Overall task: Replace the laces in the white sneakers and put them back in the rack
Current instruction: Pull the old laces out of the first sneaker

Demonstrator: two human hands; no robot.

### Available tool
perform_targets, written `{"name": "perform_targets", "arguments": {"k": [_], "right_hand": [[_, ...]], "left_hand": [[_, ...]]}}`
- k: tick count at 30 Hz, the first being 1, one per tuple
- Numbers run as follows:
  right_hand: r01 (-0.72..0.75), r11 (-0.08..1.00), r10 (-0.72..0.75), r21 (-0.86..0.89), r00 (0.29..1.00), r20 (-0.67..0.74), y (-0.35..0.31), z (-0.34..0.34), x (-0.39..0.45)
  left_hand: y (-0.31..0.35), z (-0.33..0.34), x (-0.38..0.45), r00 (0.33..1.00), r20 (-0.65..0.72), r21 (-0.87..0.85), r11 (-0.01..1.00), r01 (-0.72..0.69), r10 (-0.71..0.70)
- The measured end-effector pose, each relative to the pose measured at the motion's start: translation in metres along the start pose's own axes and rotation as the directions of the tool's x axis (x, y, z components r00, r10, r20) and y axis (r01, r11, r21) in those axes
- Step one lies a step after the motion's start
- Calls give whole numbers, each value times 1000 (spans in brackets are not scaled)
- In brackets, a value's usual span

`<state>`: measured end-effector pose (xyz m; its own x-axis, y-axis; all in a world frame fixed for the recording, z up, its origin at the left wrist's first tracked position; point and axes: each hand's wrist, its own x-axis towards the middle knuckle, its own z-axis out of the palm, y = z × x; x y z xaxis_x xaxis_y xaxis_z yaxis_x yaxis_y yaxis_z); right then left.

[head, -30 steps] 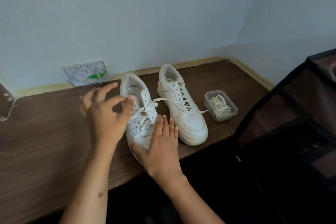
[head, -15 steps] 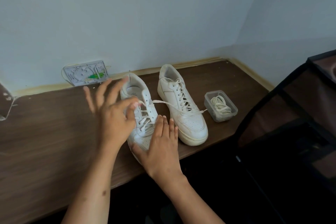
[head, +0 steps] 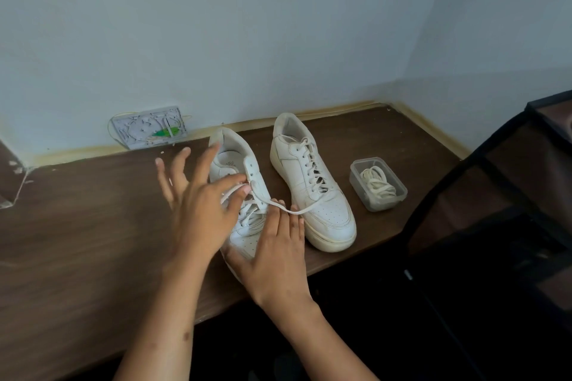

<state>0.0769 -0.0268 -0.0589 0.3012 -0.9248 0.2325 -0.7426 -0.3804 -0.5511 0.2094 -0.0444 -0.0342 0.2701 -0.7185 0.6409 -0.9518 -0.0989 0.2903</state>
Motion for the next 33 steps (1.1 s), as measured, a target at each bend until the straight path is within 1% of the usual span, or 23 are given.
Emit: {"name": "perform_targets", "arguments": {"k": [2,4,6,7,8,9,10,11,12,13,15,16,17,18,19,20,22,24,27,30,31,32,33], "right_hand": [[-4,1000,4,-8,1000,-1,-1,0,0],[-7,1000,7,-20,1000,18,-1,-2,1],[-7,1000,8,-14,999,46,-1,-4,1],[-10,1000,11,-12,998,69,-1,-6,1],[-11,1000,13,-19,996,91,-1,-7,0],[-12,1000,15,-28,994,104,-1,-8,0],[-15,999,19,-34,994,110,-1,-9,0],[-19,999,23,-35,993,114,-1,-9,0],[-20,999,24,-34,992,121,-1,-9,1],[-22,999,26,-33,991,133,-1,-10,1],[-26,999,31,-39,988,150,-1,-11,1],[-28,999,35,-46,987,155,-1,-11,1],[-34,998,42,-52,986,161,-1,-12,1],[-36,998,45,-56,986,163,-1,-11,1],[-38,997,47,-61,986,162,-1,-10,1],[-38,997,48,-67,987,155,-1,-9,1],[-36,997,44,-64,990,137,-1,-6,1],[-43,998,47,-41,991,127,-1,-5,2],[-41,999,45,-33,992,122,-1,-5,2],[-40,999,42,-21,992,116,-2,-5,1],[-39,999,41,-22,992,115,-2,-5,1],[-38,999,41,-27,992,116,-2,-6,0],[-40,999,44,-30,992,121,-2,-6,1]], "left_hand": [[1,5,-2,999,28,14,1000,22,-22],[3,5,1,1000,-20,34,999,-19,20],[6,2,3,991,-131,15,999,-31,32],[8,0,4,976,-219,-17,1000,4,-8],[9,-4,3,944,-317,-68,995,68,-86],[8,-10,4,891,-414,-137,980,142,-187],[5,-16,4,821,-491,-216,954,209,-291],[2,-21,5,757,-531,-279,922,269,-381],[-3,-24,6,722,-527,-312,892,326,-448],[-8,-25,6,720,-487,-319,868,382,-495],[-16,-23,4,763,-352,-308,837,452,-542],[-19,-21,3,802,-287,-295,845,446,-523],[-20,-20,3,857,-232,-272,877,396,-459],[-21,-19,3,915,-188,-238,920,311,-358],[-20,-17,4,959,-146,-197,957,213,-244],[-18,-15,5,984,-104,-158,980,124,-142],[-11,-9,4,999,-11,-105,994,29,-30],[-5,-3,1,999,47,-75,997,23,-20],[-2,3,1,999,25,-38,999,23,-22],[4,5,1,998,-66,-24,1000,1,-3],[6,5,0,994,-106,-70,997,20,-27],[7,5,-1,986,-147,-168,984,58,-84],[7,1,0,967,-185,-303,946,115,-176]]}}
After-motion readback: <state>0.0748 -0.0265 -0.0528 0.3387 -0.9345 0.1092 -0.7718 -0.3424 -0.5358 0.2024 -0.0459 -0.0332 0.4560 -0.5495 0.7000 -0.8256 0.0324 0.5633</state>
